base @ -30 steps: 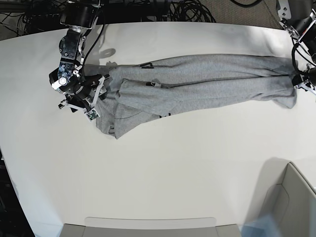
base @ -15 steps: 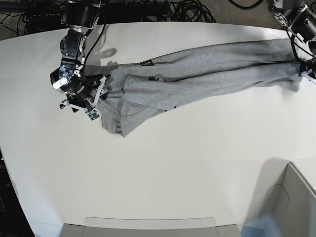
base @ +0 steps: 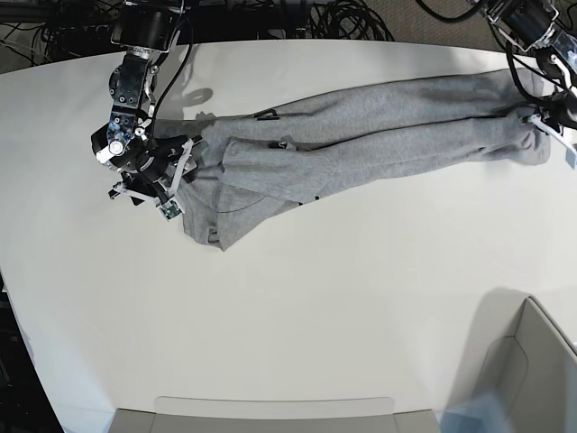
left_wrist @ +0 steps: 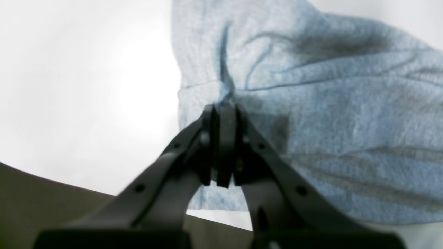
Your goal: Fold the T-shirt properly
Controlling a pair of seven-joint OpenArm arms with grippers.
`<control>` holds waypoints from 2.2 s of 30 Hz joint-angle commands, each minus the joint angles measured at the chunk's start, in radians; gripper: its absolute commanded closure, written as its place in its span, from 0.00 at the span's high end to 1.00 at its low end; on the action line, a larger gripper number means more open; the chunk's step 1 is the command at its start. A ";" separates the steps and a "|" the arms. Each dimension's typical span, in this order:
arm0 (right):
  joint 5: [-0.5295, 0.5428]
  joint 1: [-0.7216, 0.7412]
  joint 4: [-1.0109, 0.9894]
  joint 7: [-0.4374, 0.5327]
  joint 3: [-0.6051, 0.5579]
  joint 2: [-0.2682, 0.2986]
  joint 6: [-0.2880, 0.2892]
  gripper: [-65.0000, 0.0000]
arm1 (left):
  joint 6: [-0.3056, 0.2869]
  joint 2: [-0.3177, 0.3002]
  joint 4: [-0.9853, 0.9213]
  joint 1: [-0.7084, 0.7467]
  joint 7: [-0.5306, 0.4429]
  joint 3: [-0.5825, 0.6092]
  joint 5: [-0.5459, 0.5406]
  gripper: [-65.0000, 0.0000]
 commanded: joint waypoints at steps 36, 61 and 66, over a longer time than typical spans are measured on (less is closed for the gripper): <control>-0.056 -0.029 -0.018 -0.079 -0.002 0.000 0.021 0.52 | -0.001 -0.063 0.021 0.077 -0.095 -0.028 -0.004 0.54; -0.056 -0.029 -0.018 -0.079 -0.003 0.000 0.021 0.52 | -0.001 -0.108 -0.352 0.079 -0.258 0.008 -0.070 0.66; -0.056 -0.023 -0.019 -0.079 -0.003 0.000 0.021 0.52 | -0.001 -0.101 -0.357 0.079 -0.258 0.132 -0.236 0.66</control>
